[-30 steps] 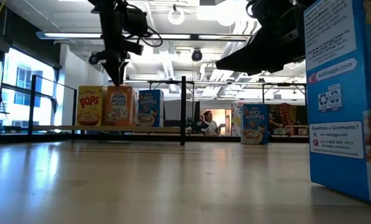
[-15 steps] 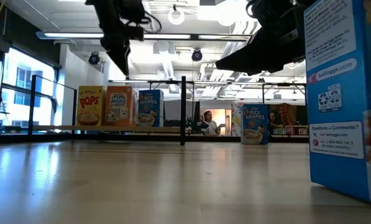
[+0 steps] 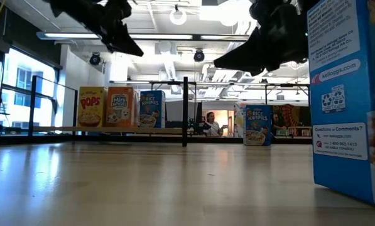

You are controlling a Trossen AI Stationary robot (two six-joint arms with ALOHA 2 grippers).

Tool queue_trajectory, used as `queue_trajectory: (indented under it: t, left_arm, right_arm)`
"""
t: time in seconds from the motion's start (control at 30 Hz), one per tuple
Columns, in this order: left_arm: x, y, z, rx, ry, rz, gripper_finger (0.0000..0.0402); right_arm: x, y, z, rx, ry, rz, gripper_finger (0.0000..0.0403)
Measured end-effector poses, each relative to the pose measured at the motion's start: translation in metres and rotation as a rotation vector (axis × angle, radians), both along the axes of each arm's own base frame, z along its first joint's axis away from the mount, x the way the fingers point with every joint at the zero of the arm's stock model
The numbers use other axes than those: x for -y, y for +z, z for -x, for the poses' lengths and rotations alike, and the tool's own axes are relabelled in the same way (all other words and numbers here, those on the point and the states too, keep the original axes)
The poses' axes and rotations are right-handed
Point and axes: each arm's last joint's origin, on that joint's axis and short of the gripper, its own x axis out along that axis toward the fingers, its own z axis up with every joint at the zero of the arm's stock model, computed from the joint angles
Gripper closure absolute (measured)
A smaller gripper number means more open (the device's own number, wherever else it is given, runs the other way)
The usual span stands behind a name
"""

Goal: Stack cereal on shelf
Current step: Put the top blue cereal box on the shelf aligned with the other blue cereal box

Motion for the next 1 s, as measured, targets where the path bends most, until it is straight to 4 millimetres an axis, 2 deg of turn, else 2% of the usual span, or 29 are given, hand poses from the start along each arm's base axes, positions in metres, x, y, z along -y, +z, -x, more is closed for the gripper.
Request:
queue_trajectory:
  t: [0.13,0.33,0.47,0.57,0.67,0.8,0.9,1.0]
  left_arm:
    - [0.016,-0.014,0.001,0.153,-0.039,0.014,0.04]
    - [0.03,-0.04,0.01,0.284,-0.079,0.006,0.0401]
    - [0.033,-0.058,0.02,0.325,-0.073,0.01,0.0401]
    - [0.035,-0.069,0.026,0.326,-0.075,0.002,0.0401]
    - [0.036,-0.076,0.03,0.321,-0.08,-0.013,0.0401]
    - [0.036,-0.085,0.032,0.302,-0.08,-0.009,0.0401]
    - [0.037,-0.09,0.034,0.285,-0.081,-0.009,0.0401]
    - [0.037,-0.094,0.035,0.276,-0.077,0.001,0.0401]
  right_arm:
    - [0.003,0.005,-0.002,0.02,-0.097,0.0,0.0371]
    - [0.014,0.013,-0.003,-0.013,-0.235,-0.024,0.0299]
    - [0.028,0.025,-0.002,-0.113,-0.313,-0.062,0.0243]
    - [0.043,0.039,0.0,-0.257,-0.365,-0.029,0.0204]
    - [0.067,0.055,0.007,-0.466,-0.428,0.052,0.0174]
    - [0.107,0.071,0.017,-0.716,-0.455,0.102,0.0161]
    - [0.137,0.084,0.025,-0.795,-0.448,0.12,0.0159]
    - [0.165,0.097,0.033,-0.792,-0.441,0.11,0.0158]
